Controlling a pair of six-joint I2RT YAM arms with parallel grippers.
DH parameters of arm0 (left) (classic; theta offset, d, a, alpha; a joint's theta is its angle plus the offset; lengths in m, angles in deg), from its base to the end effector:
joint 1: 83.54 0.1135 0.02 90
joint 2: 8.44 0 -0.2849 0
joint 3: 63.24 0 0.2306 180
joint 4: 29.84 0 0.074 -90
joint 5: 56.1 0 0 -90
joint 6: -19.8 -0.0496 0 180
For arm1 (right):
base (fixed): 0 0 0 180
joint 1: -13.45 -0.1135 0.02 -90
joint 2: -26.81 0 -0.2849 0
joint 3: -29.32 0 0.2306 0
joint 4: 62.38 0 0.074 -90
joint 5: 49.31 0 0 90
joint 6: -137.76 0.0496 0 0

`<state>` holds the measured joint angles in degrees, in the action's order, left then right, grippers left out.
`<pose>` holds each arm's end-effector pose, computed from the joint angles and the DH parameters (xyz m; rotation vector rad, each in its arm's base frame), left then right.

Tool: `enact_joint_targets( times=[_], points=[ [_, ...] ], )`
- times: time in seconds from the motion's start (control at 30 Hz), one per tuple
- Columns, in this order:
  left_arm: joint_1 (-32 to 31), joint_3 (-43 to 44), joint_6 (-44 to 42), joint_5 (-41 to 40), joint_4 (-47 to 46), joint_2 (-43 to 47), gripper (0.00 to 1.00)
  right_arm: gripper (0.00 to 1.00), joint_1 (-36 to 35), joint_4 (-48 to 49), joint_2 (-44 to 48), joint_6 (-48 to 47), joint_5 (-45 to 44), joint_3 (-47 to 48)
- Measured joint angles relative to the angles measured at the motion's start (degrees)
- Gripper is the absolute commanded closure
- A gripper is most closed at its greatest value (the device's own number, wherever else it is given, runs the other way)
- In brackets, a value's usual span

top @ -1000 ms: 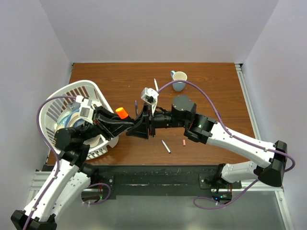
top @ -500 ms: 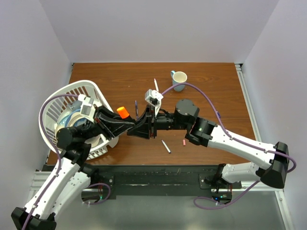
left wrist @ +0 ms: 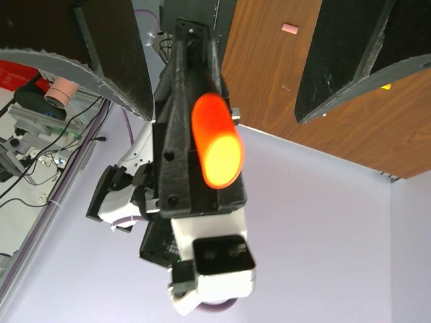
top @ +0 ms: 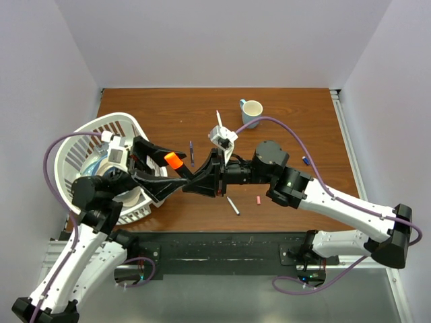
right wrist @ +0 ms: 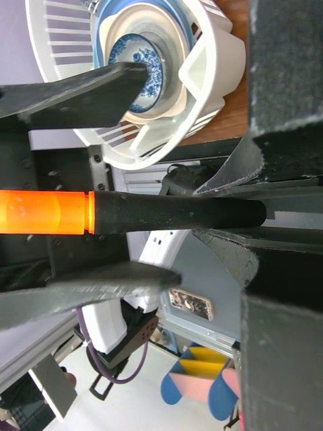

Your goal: Insert the pens into the pen caps

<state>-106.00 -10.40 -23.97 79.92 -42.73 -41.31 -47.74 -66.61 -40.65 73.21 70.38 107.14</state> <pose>0.0682 -0.0668 0.4057 0.5777 1.1810 -1.4376 0.1009 0.2344 0.4306 -0.9578 1.4037 1.5590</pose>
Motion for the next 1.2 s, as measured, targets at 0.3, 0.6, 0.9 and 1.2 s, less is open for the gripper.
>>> enact_joint_targets(
  times=[0.3,0.6,0.9,1.2],
  points=[
    [0.0,3.6,-1.4,1.2,0.9,0.0,0.14,1.0,0.0,-1.6,0.0,0.5,0.1,0.0],
    [0.0,4.6,-2.4,-0.5,3.6,0.1,0.15,1.0,0.0,-2.2,-0.5,1.8,2.1,-0.1],
    [0.0,6.3,-1.6,-2.2,4.1,-0.5,0.32,1.0,0.0,-2.3,0.3,2.7,2.9,-2.7],
    [0.0,5.6,1.2,-1.6,2.7,-1.0,0.5,1.0,0.0,-1.2,1.2,3.5,2.9,-3.3]
  ],
)
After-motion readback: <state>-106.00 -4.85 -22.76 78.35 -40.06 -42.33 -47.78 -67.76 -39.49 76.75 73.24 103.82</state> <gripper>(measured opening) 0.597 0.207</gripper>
